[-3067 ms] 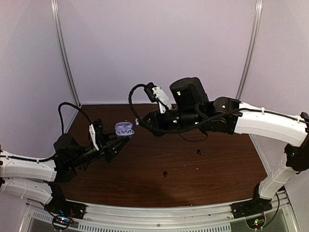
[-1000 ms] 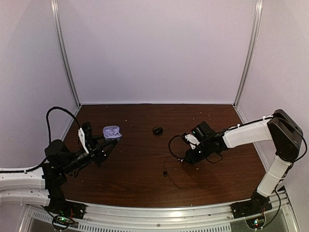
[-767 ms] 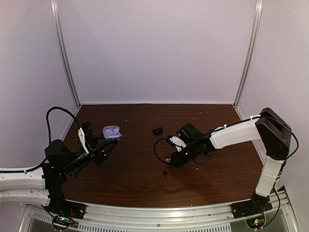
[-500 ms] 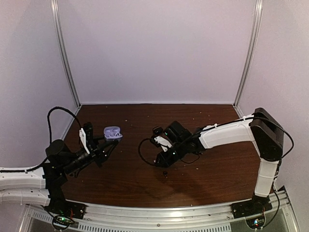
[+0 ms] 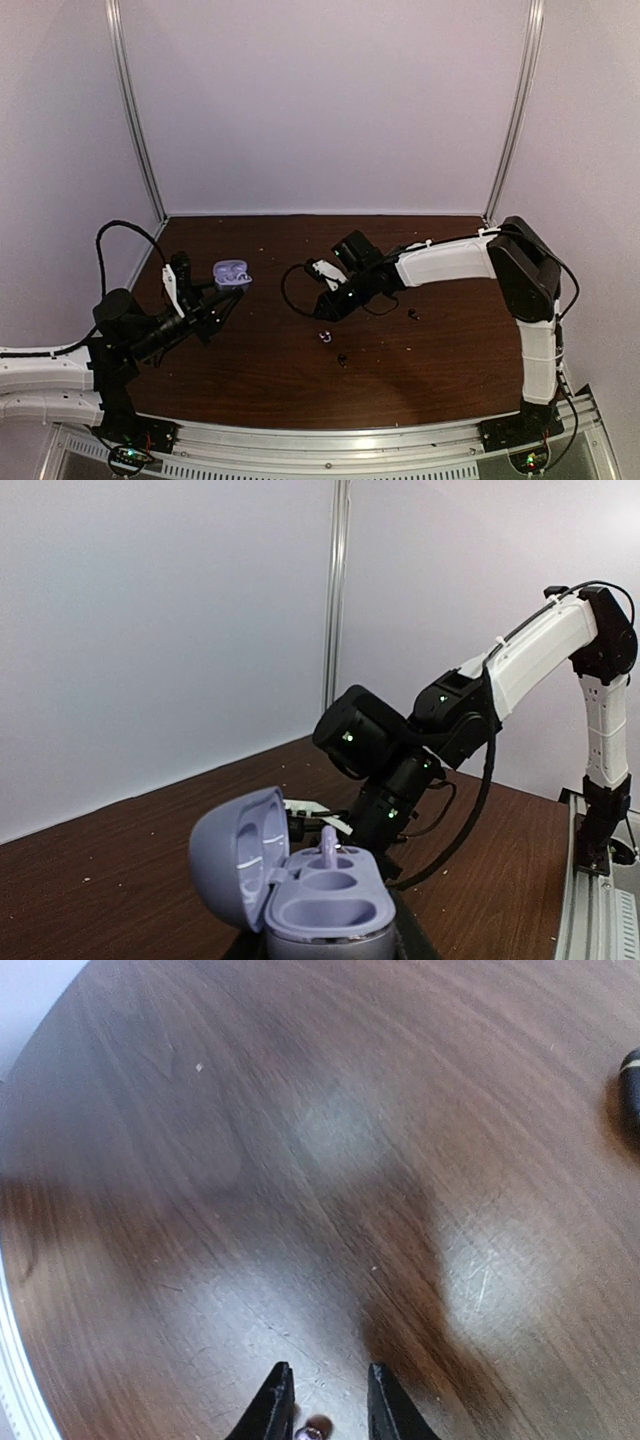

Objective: Insert the wireless bluetooth earbuds into the charging case
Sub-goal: Adjust the left earbud at the center of the board.

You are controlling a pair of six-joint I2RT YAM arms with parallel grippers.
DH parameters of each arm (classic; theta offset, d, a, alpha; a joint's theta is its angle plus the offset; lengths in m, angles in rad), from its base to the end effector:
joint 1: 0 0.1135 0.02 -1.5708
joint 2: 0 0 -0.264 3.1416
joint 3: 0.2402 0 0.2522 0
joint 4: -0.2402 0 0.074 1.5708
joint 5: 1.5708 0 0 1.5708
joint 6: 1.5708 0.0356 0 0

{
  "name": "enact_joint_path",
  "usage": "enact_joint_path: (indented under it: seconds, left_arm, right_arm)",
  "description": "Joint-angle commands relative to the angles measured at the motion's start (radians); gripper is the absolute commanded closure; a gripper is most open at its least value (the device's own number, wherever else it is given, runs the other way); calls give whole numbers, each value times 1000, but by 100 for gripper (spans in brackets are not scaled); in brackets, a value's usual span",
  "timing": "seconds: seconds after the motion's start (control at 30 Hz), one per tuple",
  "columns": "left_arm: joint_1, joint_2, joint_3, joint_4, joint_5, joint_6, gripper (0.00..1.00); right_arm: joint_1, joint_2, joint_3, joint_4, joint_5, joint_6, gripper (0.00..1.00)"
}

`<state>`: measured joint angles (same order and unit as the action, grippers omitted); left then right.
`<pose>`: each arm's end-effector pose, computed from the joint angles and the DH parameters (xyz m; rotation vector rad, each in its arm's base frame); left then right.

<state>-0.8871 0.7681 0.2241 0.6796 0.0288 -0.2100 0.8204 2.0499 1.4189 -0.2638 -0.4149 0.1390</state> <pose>0.1125 -0.1397 0.2363 0.5219 1.4076 -0.9152 0.2906 0.3328 0.1686 -1.0433 2.3708 0.9014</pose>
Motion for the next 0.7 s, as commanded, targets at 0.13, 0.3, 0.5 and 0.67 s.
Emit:
enact_joint_path:
  seconds: [0.13, 0.3, 0.5, 0.67]
  left_arm:
    - [7, -29, 8, 41, -15, 17, 100]
    - [7, -33, 2, 40, -14, 16, 100]
    - [8, -41, -8, 47, -13, 13, 100]
    - [8, -35, -4, 47, -13, 14, 100]
  right_arm:
    - [-3, 83, -11, -11, -22, -47, 78]
    - [-5, 20, -112, 0, -25, -24, 81]
    - [1, -79, -270, 42, -40, 3, 82]
    - [25, -141, -352, 74, -84, 8, 81]
